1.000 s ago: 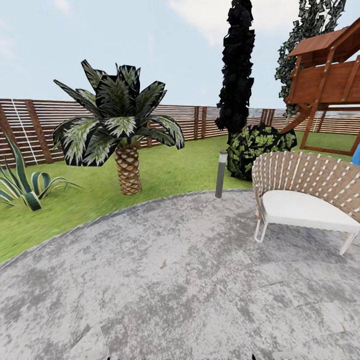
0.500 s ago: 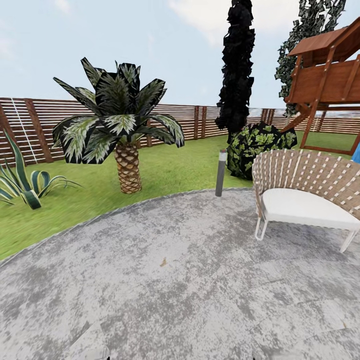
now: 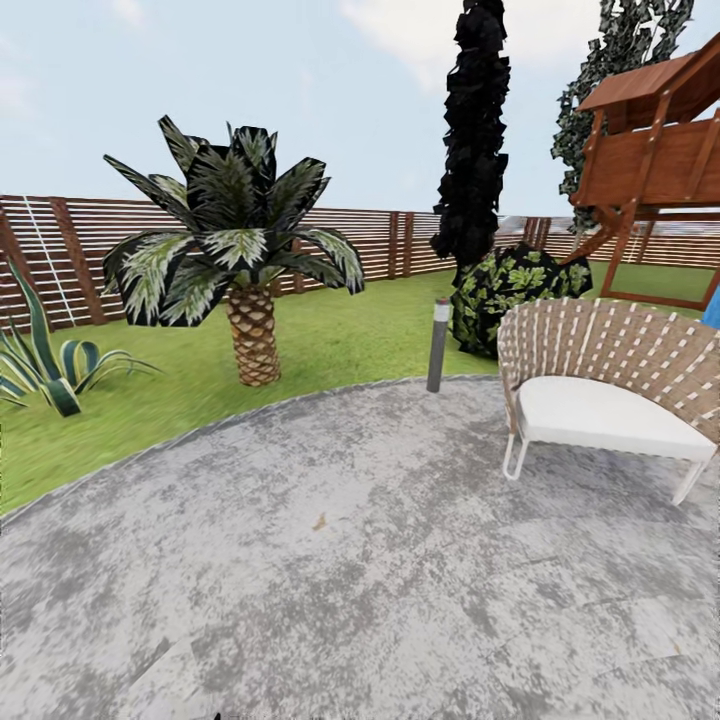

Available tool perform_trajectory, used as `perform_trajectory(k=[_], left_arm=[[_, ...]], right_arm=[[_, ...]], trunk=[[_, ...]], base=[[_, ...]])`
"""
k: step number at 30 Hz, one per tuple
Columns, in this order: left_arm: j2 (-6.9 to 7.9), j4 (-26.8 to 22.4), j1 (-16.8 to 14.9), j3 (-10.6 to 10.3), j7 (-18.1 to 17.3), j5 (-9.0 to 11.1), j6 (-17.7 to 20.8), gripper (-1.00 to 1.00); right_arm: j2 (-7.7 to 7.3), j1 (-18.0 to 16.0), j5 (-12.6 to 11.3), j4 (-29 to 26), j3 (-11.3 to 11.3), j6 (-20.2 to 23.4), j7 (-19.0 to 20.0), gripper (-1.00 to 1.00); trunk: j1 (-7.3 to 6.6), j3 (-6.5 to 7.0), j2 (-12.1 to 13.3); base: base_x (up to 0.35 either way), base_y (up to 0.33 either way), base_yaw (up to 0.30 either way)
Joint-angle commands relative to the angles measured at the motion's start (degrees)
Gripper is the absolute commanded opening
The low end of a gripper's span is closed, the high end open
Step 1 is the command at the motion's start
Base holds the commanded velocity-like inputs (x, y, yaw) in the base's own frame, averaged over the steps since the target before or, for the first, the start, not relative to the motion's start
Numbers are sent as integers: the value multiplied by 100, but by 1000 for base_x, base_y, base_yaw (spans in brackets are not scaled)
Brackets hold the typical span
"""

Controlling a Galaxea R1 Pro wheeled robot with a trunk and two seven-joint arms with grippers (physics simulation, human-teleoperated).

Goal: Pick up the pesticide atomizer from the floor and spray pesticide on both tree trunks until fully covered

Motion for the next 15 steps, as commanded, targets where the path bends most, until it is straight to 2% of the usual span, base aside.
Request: perform_trajectory(k=[1, 10, 12, 15], left_arm=[[-1, 3, -3, -2, 4, 26, -18, 100], [2, 2, -3, -2, 4, 25, -18, 100], [6, 6, -3, 3, 4, 31, -18, 100], [10, 5, -3, 6, 4, 33, -18, 100]], right_arm=[[0, -4, 2, 5, -2, -19, 1, 100], [0, -5, 3, 5, -1, -19, 1, 100], [0, -6, 3, 5, -1, -19, 1, 100], [0, -4, 3, 5, -1, -19, 1, 100]], trunk=[[-2, -8, -2], [-2, -43, -2], [-2, -52, -2], [-2, -56, -2]], base=[[-119, -255, 106], [-143, -252, 192], [-288, -84, 224], [-232, -11, 59]])
